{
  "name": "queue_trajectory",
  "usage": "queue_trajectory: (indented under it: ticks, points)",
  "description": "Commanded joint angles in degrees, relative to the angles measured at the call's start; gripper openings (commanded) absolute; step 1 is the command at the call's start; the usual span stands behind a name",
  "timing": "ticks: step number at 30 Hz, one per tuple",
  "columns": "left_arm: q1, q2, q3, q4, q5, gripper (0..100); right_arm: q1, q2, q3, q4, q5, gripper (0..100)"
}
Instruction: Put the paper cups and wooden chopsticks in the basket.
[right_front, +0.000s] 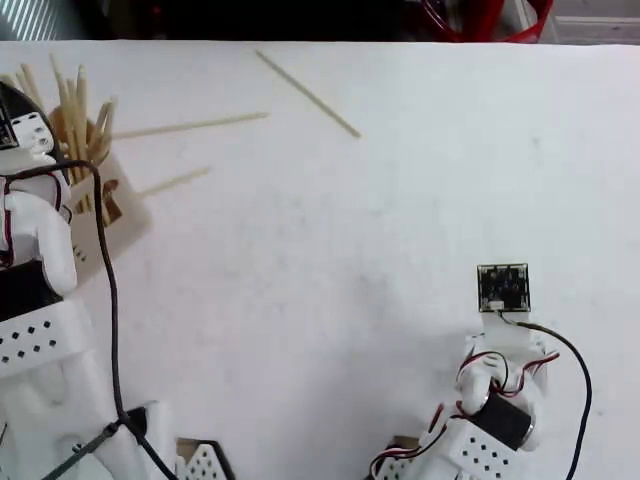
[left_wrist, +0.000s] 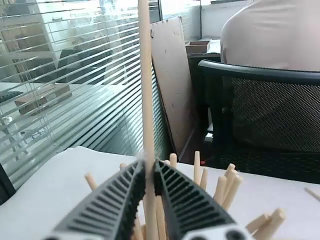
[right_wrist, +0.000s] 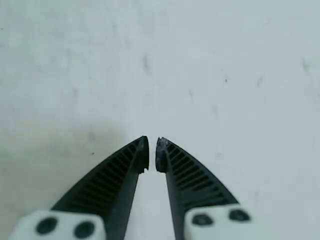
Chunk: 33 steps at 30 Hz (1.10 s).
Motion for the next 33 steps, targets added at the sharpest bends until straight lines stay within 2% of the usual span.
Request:
queue_trajectory:
  ticks: [1,4,8,12,14,21,25,29,33]
  points:
    - [0.66,-1.54,1.32,-5.45,1.14,2,0.48,-0.04,0.53,0.31,-0.09,4.5]
    - [0.66,1.80,2.29,-10.81,1.14,2,0.48,-0.04,0.53,0.31,-0.09,4.5]
    - [0.66,7.87,1.23,-12.22,1.14,3,0.48,-0.04,0.53,0.31,-0.09,4.5]
    - [0.57,10.42,0.79,-11.16,1.14,13,0.48,-0.04,0.53,0.31,-0.09,4.5]
    - [0.40,9.54,0.70,-10.02,1.14,16,0.48,-0.04,0.53,0.31,-0.09,4.5]
    - [1.19,-2.68,0.70,-2.99,0.97,10,0.48,-0.04,0.53,0.31,-0.09,4.5]
    - [7.78,-15.69,0.62,5.54,-1.32,10,0.48,-0.04,0.53,0.31,-0.09,4.5]
    - [19.91,-26.33,0.62,10.55,-6.77,10,0.48,-0.04,0.53,0.31,-0.09,4.5]
    - [30.11,-20.88,-1.32,16.00,-9.67,10,0.57,-0.04,0.53,0.31,-0.09,4.5]
